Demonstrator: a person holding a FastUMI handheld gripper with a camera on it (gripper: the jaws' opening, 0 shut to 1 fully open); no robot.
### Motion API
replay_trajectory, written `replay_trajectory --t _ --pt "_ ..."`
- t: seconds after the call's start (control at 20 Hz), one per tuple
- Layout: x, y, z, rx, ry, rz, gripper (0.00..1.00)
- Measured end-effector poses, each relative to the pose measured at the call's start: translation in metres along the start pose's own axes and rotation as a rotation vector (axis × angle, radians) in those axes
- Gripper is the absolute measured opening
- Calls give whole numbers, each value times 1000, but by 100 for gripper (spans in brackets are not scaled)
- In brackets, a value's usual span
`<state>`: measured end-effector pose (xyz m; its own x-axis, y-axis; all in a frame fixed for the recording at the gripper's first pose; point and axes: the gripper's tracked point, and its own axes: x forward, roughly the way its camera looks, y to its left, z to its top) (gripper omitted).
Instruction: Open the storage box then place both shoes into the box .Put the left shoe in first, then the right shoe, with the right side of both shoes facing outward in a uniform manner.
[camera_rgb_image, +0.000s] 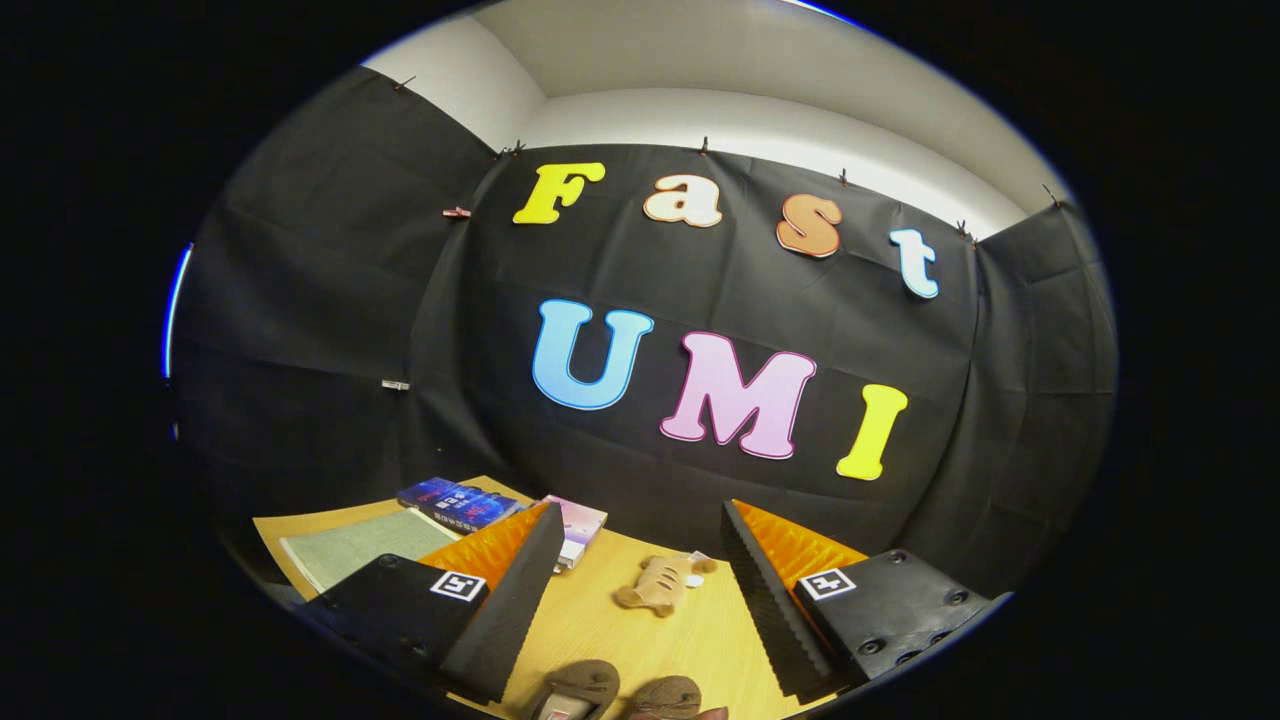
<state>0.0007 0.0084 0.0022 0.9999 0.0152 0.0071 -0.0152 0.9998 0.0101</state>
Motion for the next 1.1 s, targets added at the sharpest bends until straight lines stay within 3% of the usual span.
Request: replay_trajectory --t 0.2,0.45,0.7,0.9,1.1 --pt "0 26 -3 83 4 119 97" --pt "-10 89 -18 242 69 397 97" --pt "-16 144 -67 489 228 650 99" --pt "-21 167 -119 664 447 772 98" --pt "-19 179 -169 885 615 827 97"
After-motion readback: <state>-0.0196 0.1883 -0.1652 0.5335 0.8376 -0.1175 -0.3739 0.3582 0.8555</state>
